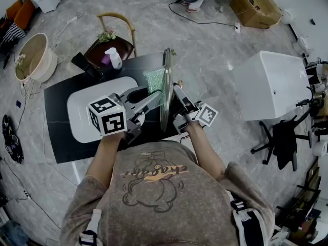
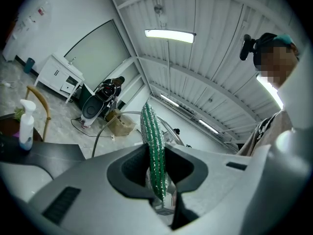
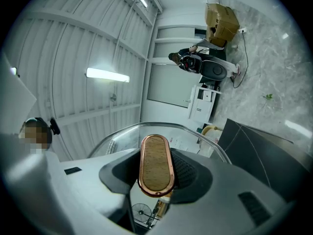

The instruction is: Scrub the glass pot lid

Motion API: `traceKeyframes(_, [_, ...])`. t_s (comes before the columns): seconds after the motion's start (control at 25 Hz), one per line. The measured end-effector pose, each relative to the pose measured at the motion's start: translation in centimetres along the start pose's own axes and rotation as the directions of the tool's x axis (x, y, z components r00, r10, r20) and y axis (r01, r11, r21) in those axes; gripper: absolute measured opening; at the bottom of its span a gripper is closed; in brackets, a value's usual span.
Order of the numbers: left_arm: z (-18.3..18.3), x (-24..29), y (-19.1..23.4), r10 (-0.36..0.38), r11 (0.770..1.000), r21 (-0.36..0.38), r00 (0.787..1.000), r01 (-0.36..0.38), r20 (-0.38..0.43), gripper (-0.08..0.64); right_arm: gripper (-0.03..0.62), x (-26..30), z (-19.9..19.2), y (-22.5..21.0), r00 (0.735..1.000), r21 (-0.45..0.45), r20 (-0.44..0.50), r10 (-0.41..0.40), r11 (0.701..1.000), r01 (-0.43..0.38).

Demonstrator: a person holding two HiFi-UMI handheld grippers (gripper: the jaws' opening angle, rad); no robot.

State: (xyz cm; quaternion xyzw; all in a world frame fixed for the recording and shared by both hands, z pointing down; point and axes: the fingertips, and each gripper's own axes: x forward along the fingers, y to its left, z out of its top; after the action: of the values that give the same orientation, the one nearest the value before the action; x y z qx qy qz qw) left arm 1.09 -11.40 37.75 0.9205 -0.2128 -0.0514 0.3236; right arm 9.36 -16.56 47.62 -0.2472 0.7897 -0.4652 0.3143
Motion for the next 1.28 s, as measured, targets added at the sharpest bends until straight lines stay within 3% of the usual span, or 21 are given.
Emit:
traceKeyframes(0.4, [0.8, 0.7, 2.6, 0.022, 1.0, -0.018, 1.0, -0.022, 0.008, 0.084, 0.183, 0.4, -1.0, 0.9, 0.999, 0.007, -0.035, 0.025, 1.0, -0.024])
traceKeyframes(0.76, [1.8, 0.7, 5.3, 0.085, 0.996, -0.029, 0.996, -0.084, 0.036, 0.084, 0.183, 1.3, -2.2, 2.2, 0.993, 0.017, -0.092, 0.079, 0.997, -0.077])
traceKeyframes(1.28, [-0.2, 2.5, 9.5, 0.185, 0.982, -0.022, 0.982, -0.185, -0.025, 0.084, 0.181, 0.8, -2.2, 2.2, 0.993, 0.062, -0.076, 0.096, 0.994, -0.091])
